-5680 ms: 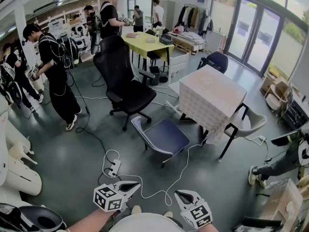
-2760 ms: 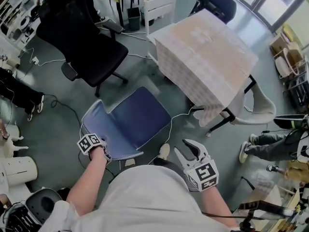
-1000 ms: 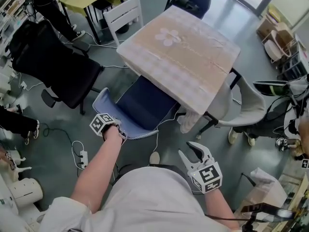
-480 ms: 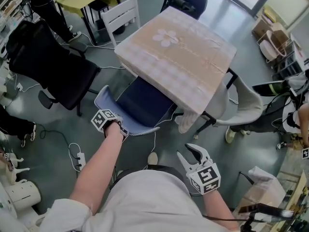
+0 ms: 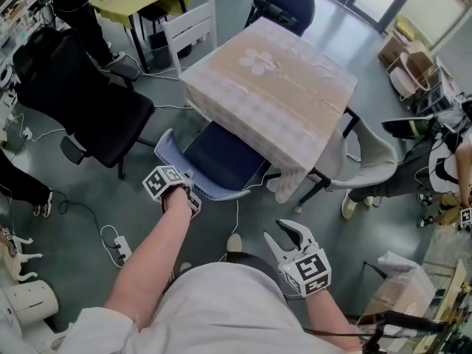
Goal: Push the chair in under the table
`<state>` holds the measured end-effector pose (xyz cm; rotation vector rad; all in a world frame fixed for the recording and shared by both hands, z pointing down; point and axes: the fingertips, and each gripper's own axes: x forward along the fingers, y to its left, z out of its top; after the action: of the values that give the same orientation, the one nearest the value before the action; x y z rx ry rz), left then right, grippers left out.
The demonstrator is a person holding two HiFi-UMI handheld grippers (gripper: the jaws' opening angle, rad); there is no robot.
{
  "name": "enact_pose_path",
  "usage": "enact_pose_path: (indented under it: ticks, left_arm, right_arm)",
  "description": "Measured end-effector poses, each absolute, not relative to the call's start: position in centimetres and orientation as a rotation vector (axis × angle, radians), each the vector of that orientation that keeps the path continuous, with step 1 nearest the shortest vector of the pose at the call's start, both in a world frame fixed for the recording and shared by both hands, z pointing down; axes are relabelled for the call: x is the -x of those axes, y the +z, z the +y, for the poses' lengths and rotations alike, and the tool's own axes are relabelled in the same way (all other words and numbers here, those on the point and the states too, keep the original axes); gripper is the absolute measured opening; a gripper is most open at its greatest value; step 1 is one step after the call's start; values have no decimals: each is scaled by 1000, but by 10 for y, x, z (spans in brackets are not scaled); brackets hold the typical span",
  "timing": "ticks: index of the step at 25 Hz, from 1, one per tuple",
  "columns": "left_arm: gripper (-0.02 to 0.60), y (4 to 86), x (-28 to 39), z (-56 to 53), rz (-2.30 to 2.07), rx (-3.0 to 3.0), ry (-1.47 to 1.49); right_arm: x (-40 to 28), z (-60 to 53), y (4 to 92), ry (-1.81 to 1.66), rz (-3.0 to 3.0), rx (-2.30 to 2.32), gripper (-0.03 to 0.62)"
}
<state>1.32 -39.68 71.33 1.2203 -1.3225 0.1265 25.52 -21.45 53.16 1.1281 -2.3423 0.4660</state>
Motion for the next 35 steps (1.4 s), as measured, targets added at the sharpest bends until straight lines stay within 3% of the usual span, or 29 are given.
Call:
enact_pose_path:
  ticks: [16,19,24,35]
  left_arm:
    - [183,570,80,-262,-1080,-1865,-7]
    - [128,538,93,-220,-996,-2047,5]
    - [19,493,91,-144,-776,-2377,61]
    - [12,465,116,-50,-592,-2598,211]
  right_arm:
    - [-117,-140,512,347,-2397,-1084,160]
    - [-92,-122,507,331,-2407,-1091,151]
    - [-63,-89,503,297,-2412,-1109,62]
    - [-6,-31,489,241,-2428,-1093,20]
